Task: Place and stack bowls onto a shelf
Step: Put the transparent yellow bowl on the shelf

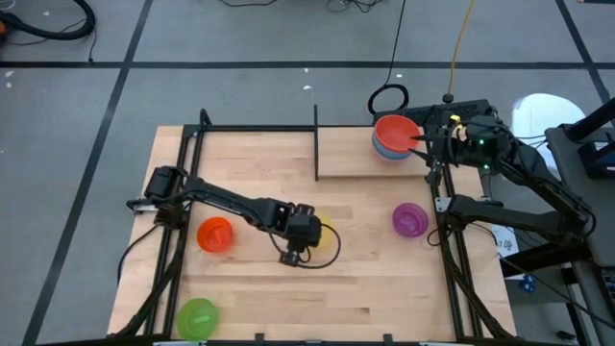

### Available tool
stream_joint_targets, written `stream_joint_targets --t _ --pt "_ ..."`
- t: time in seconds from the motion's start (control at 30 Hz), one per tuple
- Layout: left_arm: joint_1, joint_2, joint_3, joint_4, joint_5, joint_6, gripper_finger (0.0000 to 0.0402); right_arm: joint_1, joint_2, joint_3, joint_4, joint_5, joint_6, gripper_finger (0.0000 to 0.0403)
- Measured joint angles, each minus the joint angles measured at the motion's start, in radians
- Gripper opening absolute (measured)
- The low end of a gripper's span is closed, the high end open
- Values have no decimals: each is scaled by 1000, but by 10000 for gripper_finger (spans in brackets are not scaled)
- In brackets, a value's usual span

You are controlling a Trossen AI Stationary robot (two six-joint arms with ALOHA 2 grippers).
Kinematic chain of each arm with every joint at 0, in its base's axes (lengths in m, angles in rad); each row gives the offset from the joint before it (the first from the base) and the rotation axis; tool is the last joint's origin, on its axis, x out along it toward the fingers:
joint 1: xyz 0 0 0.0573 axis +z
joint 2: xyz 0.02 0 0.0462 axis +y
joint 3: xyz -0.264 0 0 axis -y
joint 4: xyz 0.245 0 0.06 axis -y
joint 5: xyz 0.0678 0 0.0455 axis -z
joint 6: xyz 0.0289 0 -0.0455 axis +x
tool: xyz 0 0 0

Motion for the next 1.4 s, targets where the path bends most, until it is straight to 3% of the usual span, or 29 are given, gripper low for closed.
stream_joint_targets --t 0.33,0.67,0.9,1.4 --pt "1 74 -1 62 66 5 113 0 -7 0 -1 2 2 130" --pt "1 143 1 117 64 0 110 0 -9 0 -1 4 1 130" --pt "14 130 5 144 64 -44 14 0 -9 0 -1 4 0 130" --pt "122 124 294 102 -2 67 5 0 -9 0 -1 5 0 130"
